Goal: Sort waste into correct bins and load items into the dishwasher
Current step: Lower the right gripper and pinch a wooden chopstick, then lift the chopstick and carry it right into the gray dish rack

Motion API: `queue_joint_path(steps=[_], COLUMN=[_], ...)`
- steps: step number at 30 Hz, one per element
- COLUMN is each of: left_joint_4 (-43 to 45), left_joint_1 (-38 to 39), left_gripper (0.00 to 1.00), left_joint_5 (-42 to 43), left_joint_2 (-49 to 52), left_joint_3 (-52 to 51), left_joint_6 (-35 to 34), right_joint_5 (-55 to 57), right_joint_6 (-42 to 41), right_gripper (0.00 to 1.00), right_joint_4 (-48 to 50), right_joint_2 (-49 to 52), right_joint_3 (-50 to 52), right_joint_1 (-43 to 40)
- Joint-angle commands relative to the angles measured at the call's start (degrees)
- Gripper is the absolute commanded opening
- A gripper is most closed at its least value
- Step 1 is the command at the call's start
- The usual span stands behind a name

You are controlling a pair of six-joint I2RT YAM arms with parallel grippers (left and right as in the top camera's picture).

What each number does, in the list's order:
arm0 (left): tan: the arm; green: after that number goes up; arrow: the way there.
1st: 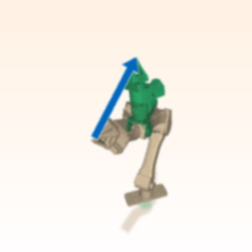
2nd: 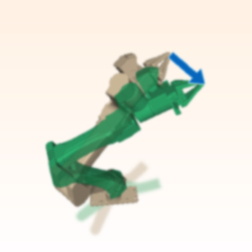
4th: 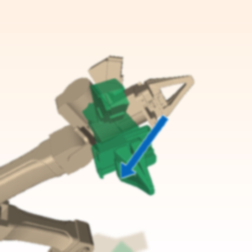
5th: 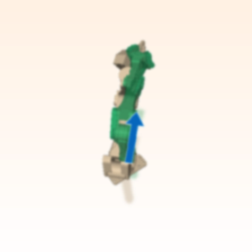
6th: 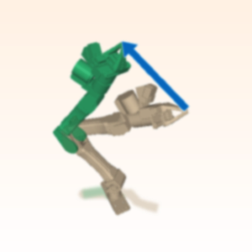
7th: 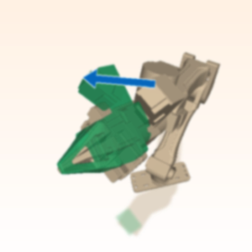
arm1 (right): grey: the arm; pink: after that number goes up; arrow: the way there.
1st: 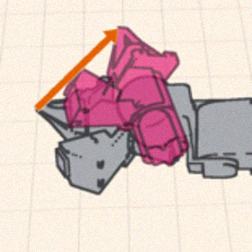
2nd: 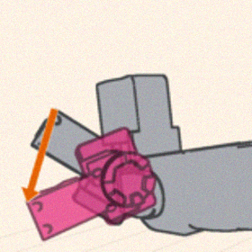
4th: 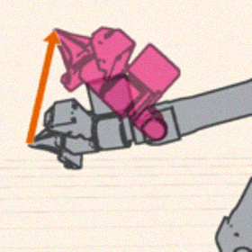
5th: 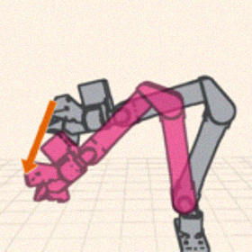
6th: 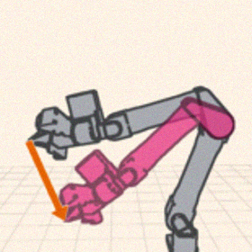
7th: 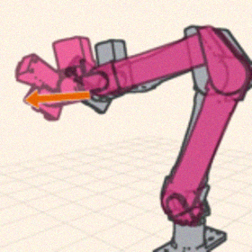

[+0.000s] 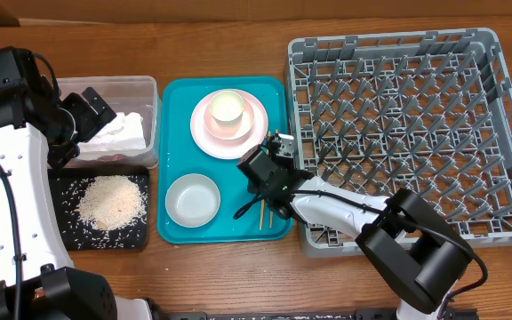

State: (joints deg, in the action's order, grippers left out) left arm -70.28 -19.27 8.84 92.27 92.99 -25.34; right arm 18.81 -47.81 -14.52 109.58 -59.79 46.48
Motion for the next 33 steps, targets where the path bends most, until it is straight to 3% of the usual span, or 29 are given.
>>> queue_joint_path(steps=[1, 9, 13, 20, 26, 33], left_joint_4=[0.07, 0.07, 0.04, 0.07, 0.07, 0.07], left_joint_1=[-0.2, -0.2, -0.2, -0.2, -0.2, -0.2], left_gripper=[1.0, 1.0, 1.0, 1.0, 1.0, 1.0], left_joint_5=[0.59, 0.59, 0.59, 0.59, 0.59, 0.59], left_joint_2=[-0.46, -0.46, -0.46, -0.46, -0.46, -0.46], left_joint_3=[1.29, 1.29, 1.29, 1.29, 1.29, 1.29], left_joint_6=[0.04, 0.04, 0.02, 0.04, 0.02, 0.02], right_joint_5=[-0.96, -0.96, -0.94, 0.46, 3.19, -0.07], right_joint_6=[0.02, 0.04, 0.02, 0.28, 7.74, 9.77], right_gripper=[0.13, 0.14, 0.04, 0.04, 0.04, 0.04], right_joint_4=[-0.57, -0.59, -0.85, -4.9, -7.1, -13.14], right_joint_2=[2.08, 2.08, 2.05, 2.03, 1.97, 0.57], right_joint_3=[0.02, 0.02, -0.33, -3.1, -7.82, -16.44], right_joint_1=[-0.39, -0.37, -0.37, -0.37, 0.39, 0.31])
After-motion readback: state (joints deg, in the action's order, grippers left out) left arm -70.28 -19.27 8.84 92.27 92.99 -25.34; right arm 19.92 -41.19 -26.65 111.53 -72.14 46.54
